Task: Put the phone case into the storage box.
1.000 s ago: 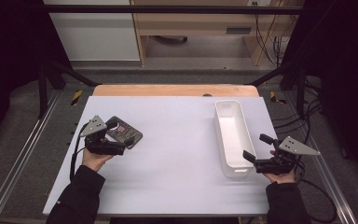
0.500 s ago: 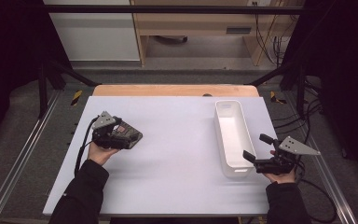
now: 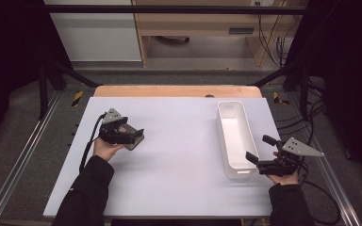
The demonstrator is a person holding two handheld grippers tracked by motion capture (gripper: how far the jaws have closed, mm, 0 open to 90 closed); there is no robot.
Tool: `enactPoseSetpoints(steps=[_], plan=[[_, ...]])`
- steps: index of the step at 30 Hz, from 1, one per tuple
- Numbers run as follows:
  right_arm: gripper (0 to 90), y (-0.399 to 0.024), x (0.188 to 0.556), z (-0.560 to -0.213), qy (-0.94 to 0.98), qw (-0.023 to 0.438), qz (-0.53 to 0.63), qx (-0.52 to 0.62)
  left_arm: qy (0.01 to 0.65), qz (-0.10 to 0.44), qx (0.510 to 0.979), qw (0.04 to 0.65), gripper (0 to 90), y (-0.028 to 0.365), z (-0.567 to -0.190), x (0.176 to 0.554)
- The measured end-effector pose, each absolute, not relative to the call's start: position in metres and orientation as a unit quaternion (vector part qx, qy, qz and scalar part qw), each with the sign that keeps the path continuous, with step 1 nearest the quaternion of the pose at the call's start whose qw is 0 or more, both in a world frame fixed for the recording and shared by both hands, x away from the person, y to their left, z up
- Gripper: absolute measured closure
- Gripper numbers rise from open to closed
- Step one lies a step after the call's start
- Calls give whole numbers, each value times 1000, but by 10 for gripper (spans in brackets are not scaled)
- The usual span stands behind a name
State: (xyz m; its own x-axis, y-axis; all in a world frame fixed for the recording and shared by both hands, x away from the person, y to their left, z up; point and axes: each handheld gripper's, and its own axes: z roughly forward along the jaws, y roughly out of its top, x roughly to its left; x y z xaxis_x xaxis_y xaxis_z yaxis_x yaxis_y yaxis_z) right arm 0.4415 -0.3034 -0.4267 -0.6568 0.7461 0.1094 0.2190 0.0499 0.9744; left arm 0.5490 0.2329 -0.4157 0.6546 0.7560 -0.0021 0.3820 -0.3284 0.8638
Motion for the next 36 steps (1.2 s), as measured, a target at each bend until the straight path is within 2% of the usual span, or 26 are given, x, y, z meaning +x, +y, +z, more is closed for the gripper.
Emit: enactPoseSetpoints(steps=[22,36], plan=[[3,-304,442,-426,690,220,594,351,391,203,795,418,613,229,-433,579],[2,-304,442,-426,690,221,595,348,399,214,805,383,797,221,-444,590]])
